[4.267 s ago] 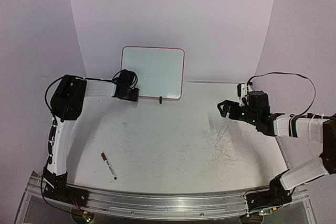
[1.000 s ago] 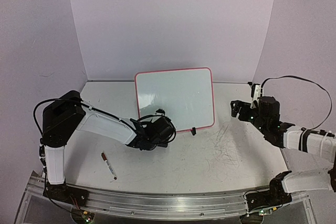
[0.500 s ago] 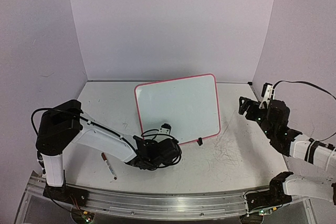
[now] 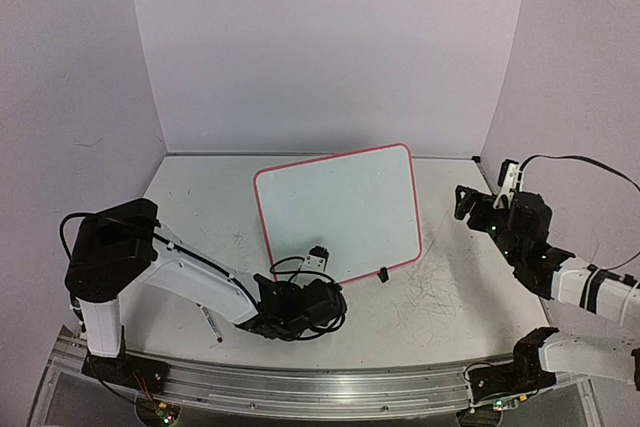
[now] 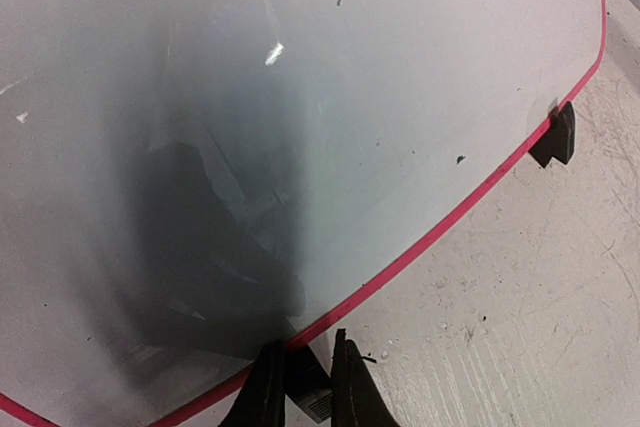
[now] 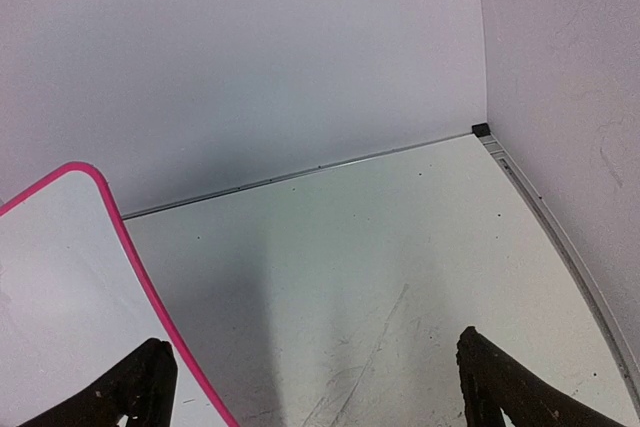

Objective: Write a sentence on the whiteboard
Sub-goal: Move the whiteboard to the center of the board.

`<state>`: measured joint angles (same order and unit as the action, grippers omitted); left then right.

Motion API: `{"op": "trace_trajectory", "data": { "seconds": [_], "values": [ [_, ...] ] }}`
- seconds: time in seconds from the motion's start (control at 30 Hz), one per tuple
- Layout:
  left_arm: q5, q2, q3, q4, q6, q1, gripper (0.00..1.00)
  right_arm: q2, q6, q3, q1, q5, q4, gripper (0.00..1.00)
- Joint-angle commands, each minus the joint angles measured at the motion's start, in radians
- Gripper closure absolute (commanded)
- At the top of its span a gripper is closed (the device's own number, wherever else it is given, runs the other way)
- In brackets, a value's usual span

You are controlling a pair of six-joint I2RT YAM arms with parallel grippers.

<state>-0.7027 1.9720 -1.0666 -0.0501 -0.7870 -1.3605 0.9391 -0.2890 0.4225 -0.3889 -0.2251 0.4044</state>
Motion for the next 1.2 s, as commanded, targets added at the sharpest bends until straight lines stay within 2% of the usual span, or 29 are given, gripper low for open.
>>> {"op": "trace_trajectory", "data": {
  "seconds": [0.0, 0.17, 0.33, 0.47, 0.6, 0.73, 1.0, 1.07, 1.17],
  "values": [
    [0.021, -0.01, 0.019, -0.123, 0.058, -0.011, 1.0, 0.016, 0.004, -0.001, -0.005, 0.055, 0.038, 0.02],
    [0.058, -0.013, -0.014, -0.159, 0.033, 0.042, 1.0, 0.059, -0.052, 0.06, -0.013, 0.292, -0.118, 0.03],
    [0.069, -0.016, -0.027, -0.162, 0.049, 0.069, 0.98, 0.171, -0.035, 0.109, -0.108, 0.428, -0.292, 0.06],
    [0.099, -0.007, -0.026, -0.16, 0.071, 0.067, 0.87, 0.326, -0.022, 0.157, -0.214, 0.38, -0.329, 0.08],
    [0.105, -0.047, 0.0, -0.158, 0.07, 0.062, 0.72, 0.466, -0.039, 0.231, -0.292, 0.339, -0.332, 0.18],
    [0.125, -0.091, 0.032, -0.143, 0.071, 0.061, 0.59, 0.58, -0.073, 0.293, -0.386, 0.239, -0.347, 0.23],
    [0.176, -0.144, 0.074, -0.078, 0.063, 0.061, 0.43, 0.643, -0.173, 0.327, -0.473, 0.129, -0.378, 0.45],
    [0.182, -0.164, 0.085, -0.059, 0.061, 0.062, 0.41, 0.652, -0.198, 0.321, -0.488, 0.094, -0.39, 0.48],
    [0.18, -0.193, 0.104, -0.041, 0.057, 0.062, 0.38, 0.662, -0.23, 0.325, -0.512, 0.032, -0.401, 0.59]
  ]
}}
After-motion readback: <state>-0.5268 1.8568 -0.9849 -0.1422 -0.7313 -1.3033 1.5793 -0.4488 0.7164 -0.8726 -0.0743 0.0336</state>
